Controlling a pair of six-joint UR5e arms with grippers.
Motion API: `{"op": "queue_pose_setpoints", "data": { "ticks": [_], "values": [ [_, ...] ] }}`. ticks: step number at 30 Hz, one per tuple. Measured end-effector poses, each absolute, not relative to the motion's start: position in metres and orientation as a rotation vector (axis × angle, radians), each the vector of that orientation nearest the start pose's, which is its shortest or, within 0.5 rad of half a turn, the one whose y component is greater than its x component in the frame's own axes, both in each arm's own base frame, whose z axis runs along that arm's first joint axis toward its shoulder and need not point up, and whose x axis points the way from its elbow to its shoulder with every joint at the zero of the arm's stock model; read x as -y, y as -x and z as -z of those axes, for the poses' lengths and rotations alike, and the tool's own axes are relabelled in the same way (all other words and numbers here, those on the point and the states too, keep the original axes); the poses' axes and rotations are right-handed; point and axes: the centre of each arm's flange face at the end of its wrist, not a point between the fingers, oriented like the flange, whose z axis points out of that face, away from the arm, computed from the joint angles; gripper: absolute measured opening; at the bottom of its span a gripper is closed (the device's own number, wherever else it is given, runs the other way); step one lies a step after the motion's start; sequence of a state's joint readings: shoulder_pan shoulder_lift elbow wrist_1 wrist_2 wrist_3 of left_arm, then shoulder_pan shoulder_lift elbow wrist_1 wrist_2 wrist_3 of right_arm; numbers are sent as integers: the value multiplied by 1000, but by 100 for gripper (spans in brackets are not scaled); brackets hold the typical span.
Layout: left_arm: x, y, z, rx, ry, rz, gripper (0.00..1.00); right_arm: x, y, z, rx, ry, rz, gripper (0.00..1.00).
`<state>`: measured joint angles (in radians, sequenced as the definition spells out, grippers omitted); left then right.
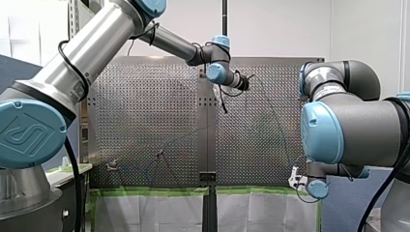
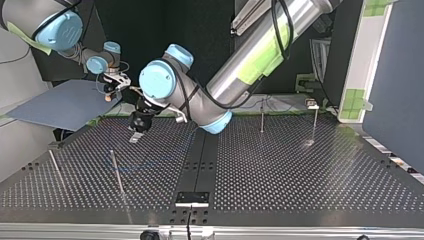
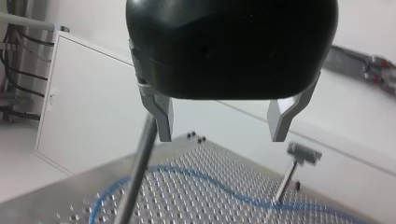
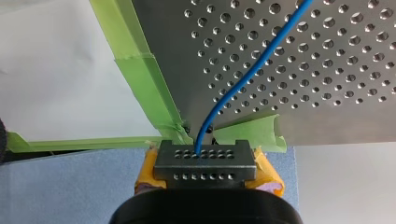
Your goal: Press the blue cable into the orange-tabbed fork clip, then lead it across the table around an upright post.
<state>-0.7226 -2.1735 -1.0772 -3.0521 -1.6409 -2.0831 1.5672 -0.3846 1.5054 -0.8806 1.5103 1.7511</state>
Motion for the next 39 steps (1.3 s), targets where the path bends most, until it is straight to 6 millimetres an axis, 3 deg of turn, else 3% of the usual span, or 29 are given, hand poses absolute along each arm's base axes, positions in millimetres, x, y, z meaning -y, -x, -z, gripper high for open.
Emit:
{"op": "queue_pose_setpoints", "data": {
  "ticks": [5, 13, 18, 24, 34, 39],
  "values": [
    [569, -451, -395, -1660, -118, 895, 99, 637, -138, 152, 1516, -1329, -1259, 0],
    [555, -433, -457, -1613, -176, 860, 99, 637, -143, 152, 1516, -1337, -1285, 0],
    [554, -427, -475, -1597, -213, 830, 99, 637, -146, 152, 1515, -1345, -1301, 0],
    [555, -426, -476, -1592, -260, 792, 99, 636, -146, 152, 1514, -1348, -1303, 0],
    [575, -432, -447, -1646, -375, 739, 99, 636, -147, 153, 1514, -1351, -1302, 0],
    [580, -436, -450, -1627, -389, 747, 99, 636, -147, 153, 1514, -1353, -1300, 0]
  ]
}}
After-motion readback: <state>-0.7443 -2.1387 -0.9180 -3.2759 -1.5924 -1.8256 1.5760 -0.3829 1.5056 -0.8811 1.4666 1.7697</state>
